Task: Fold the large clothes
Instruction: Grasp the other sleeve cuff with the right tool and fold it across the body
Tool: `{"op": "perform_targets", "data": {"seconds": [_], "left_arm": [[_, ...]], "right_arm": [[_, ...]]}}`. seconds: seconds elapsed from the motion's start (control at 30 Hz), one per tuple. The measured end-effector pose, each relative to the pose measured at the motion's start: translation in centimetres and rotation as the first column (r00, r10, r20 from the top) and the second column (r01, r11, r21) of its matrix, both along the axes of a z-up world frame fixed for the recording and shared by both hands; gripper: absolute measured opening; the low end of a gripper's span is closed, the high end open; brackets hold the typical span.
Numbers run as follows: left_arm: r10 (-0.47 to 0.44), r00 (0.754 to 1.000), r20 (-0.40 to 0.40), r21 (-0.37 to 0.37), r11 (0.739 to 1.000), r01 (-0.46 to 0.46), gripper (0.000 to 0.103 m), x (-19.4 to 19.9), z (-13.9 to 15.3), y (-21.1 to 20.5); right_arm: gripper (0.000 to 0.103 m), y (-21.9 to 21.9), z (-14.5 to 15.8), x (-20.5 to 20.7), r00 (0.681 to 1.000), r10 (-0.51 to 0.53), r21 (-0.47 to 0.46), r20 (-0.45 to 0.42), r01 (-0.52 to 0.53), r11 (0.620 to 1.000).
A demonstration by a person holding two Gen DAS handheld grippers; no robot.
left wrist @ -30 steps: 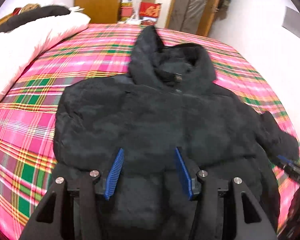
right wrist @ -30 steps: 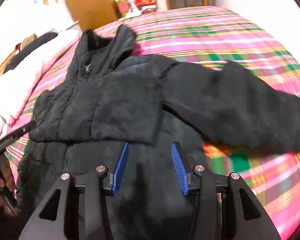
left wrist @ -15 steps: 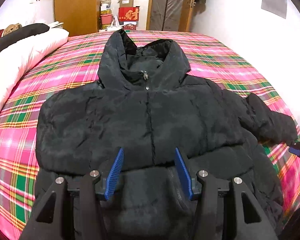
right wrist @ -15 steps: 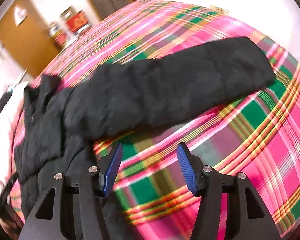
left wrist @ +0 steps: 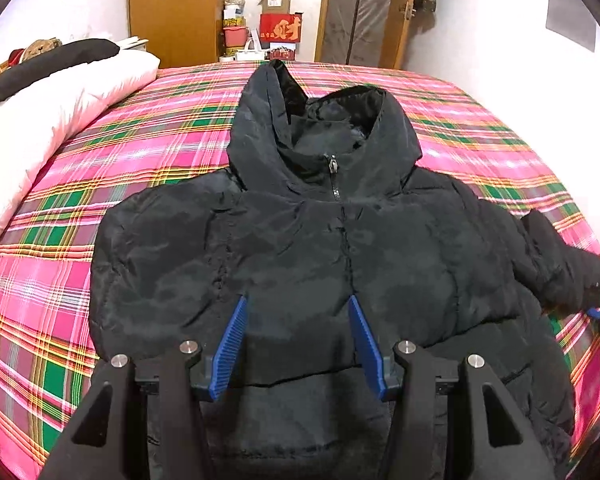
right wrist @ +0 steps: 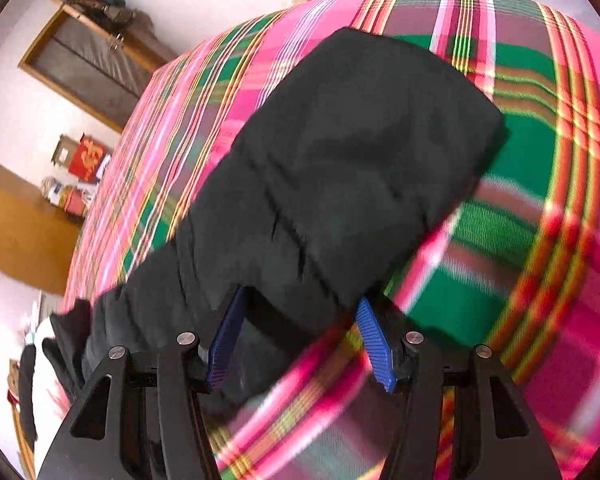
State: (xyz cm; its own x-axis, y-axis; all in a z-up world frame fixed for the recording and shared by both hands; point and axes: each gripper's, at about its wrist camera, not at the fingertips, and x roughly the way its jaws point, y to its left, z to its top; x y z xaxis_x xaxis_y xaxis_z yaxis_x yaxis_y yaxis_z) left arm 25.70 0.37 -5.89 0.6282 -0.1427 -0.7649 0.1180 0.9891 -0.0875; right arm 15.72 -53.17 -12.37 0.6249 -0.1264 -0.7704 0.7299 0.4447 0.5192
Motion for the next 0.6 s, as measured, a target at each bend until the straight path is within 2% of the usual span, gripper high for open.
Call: {"op": "perform_targets", "data": {"seconds": [0.03, 0.1, 0.2, 0.4, 0.6], "left_arm": [[-0.004, 1.000, 0.000, 0.003, 1.000, 0.004, 0.054, 0.0, 0.0, -0.1], [-0.010, 1.000, 0.001, 0.008, 1.000, 0.010, 0.054, 0.0, -0.1, -0.3], [-0.009, 1.000, -0.009, 0.010, 1.000, 0.009, 0.054, 0.2, -0.4, -0.4], [0.011, 1.000, -0.005, -0.016, 1.000, -0.011, 0.054, 0.3, 0.1, 0.3], [0.041, 0.999, 0.000, -0.041, 0.998, -0.041, 0.054, 0.2, 0.6, 1.2]], "right_arm": [[0.052, 0.0, 0.1, 0.1, 1.000, -0.002, -0.011, -0.009, 0.002, 1.000], [0.026, 0.1, 0.3, -0.1, 0.999, -0.007, -0.039, -0.039, 0.005, 0.999], [0.013, 0.4, 1.1, -0.8, 1.000, -0.023, -0.030, -0.016, 0.022, 0.999], [0.010, 3.2, 7.2, -1.2, 0.995, 0.089, -0.167, 0.054, -0.079, 0.983], [0.009, 7.9, 15.1, -1.4, 0.963, 0.217, -0.289, 0.159, -0.164, 0.943]]}}
